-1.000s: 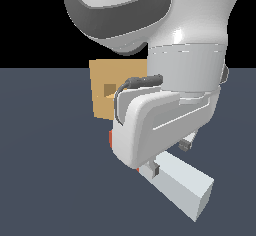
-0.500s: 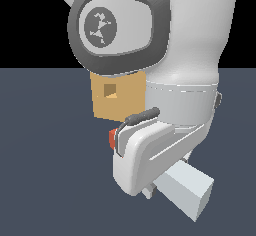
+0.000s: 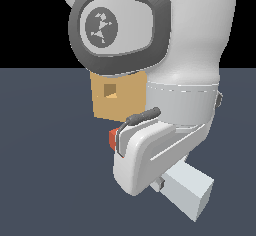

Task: Insert the peg into the horizontal hole in a box.

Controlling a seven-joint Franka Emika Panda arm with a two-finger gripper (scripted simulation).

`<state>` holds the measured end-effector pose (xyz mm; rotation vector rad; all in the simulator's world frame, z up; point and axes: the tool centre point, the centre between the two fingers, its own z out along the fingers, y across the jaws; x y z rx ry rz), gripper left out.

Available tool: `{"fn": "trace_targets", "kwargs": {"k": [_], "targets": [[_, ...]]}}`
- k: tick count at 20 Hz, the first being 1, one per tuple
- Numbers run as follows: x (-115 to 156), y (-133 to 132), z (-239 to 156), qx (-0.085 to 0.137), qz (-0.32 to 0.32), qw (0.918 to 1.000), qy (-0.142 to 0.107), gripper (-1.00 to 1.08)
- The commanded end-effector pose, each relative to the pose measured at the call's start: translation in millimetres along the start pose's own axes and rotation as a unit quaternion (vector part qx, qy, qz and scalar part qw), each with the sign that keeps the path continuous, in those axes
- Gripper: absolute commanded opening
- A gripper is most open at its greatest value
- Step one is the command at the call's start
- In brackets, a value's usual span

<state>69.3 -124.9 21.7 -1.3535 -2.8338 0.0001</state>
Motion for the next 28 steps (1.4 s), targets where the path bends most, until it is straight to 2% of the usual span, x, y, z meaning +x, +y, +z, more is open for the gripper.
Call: {"fn": "trace_targets", "kwargs": {"k": [1,10,18,23,28], "targets": [[0,0,0,0.000,0.000,1.0000,-0.001,-1.00],[5,-6,-3,0.000,0.016,0.9999,0.000,-1.00],[21,-24,-11,0.000,0.068,0.9977,0.000,-1.00],[40,-40,-20,0.000,0.121,0.9927,0.000,-1.00],[63,-56,-31,0.000,0.183,0.9832,0.000,-1.00]]}}
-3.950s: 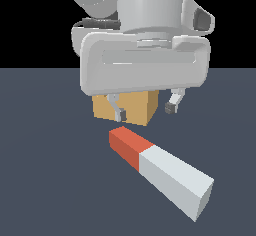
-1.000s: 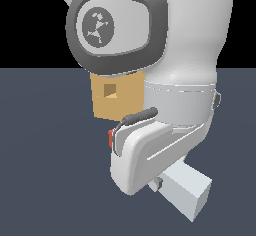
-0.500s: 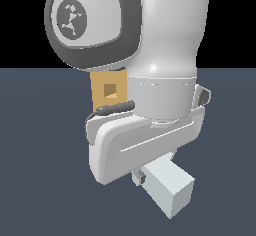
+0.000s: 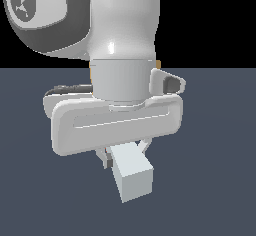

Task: Insert the peg into the horizontal hole in a box.

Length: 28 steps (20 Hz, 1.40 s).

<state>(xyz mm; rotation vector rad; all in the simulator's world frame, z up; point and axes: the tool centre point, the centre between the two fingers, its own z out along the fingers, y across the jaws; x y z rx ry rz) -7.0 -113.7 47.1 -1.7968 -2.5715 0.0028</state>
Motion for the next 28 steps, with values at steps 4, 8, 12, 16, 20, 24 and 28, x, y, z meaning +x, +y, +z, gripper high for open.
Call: {"fn": "trace_targets", "kwargs": {"k": [4,8,12,16,20,24,28], "targets": [[22,-23,-14,-0.002,0.072,0.9974,-0.001,-1.00],[40,-38,-22,-0.002,0.122,0.9925,0.000,-1.00],[58,-50,-30,-0.003,0.168,0.9857,0.000,-1.00],[75,-60,-37,-0.003,0.211,0.9775,0.000,-1.00],[93,-67,-44,-0.003,0.250,0.9681,0.000,-1.00],[109,-72,-51,-0.003,0.287,0.9580,0.000,-1.00],[123,-75,-56,-0.003,0.316,0.9487,0.000,-1.00]]}}
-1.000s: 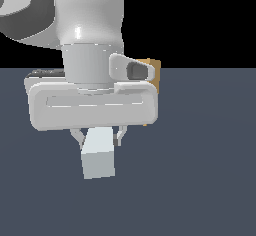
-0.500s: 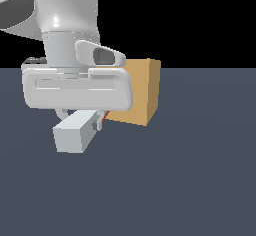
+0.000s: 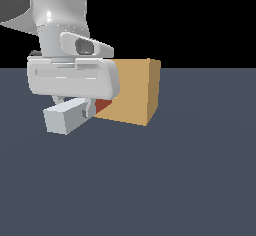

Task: Insert the peg into the horizontal hole in a box.

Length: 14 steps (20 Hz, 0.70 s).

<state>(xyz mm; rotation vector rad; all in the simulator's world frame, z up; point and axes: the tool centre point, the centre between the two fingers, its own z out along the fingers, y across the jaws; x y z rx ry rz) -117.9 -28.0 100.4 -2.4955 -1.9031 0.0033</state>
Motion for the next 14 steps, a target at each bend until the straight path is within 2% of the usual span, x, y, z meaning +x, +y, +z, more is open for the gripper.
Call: {"fn": "trace_targets", "kwargs": {"k": [1,14], "targets": [[6,-5,-5,-0.002,0.019,0.9998,0.000,-1.00],[21,-17,-12,-0.002,0.060,0.9982,0.000,-1.00]]}}
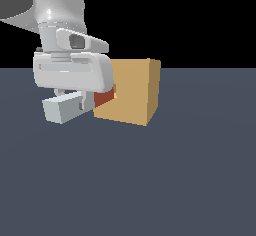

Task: Insert the peg into the horizontal hole in a box.

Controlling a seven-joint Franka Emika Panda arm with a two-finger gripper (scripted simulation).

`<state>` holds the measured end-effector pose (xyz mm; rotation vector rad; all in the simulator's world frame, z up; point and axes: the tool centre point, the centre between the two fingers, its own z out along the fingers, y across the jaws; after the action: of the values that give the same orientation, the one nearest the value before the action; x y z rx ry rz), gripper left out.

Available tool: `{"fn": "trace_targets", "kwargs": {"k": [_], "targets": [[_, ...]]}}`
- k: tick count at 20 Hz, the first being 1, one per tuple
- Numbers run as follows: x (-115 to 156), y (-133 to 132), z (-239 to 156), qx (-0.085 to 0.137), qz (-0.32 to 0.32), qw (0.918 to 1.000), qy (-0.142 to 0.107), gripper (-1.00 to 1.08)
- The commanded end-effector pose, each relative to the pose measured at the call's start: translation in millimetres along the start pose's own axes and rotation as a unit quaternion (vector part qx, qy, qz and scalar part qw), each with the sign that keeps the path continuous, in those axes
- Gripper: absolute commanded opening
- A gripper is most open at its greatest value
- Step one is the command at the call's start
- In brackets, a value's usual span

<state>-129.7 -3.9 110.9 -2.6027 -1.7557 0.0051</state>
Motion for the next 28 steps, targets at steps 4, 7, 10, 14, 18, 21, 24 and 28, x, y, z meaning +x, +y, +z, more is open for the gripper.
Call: {"fn": "trace_targets", "kwargs": {"k": [4,7,10,14,18,21,24,28], "targets": [[1,1,-2,-0.002,0.002,1.0000,0.001,-1.00],[2,1,-2,-0.002,0.002,1.0000,0.001,-1.00],[2,2,-3,-0.003,0.002,1.0000,0.002,-1.00],[3,1,-1,-0.001,0.002,1.0000,0.001,-1.00],[14,1,-2,-0.001,0.002,1.0000,0.001,-1.00],[30,0,-2,-0.002,0.002,1.0000,0.001,-1.00],[52,0,-2,-0.002,0.002,1.0000,0.002,-1.00],[85,0,-3,-0.002,0.002,1.0000,0.002,-1.00]]}}
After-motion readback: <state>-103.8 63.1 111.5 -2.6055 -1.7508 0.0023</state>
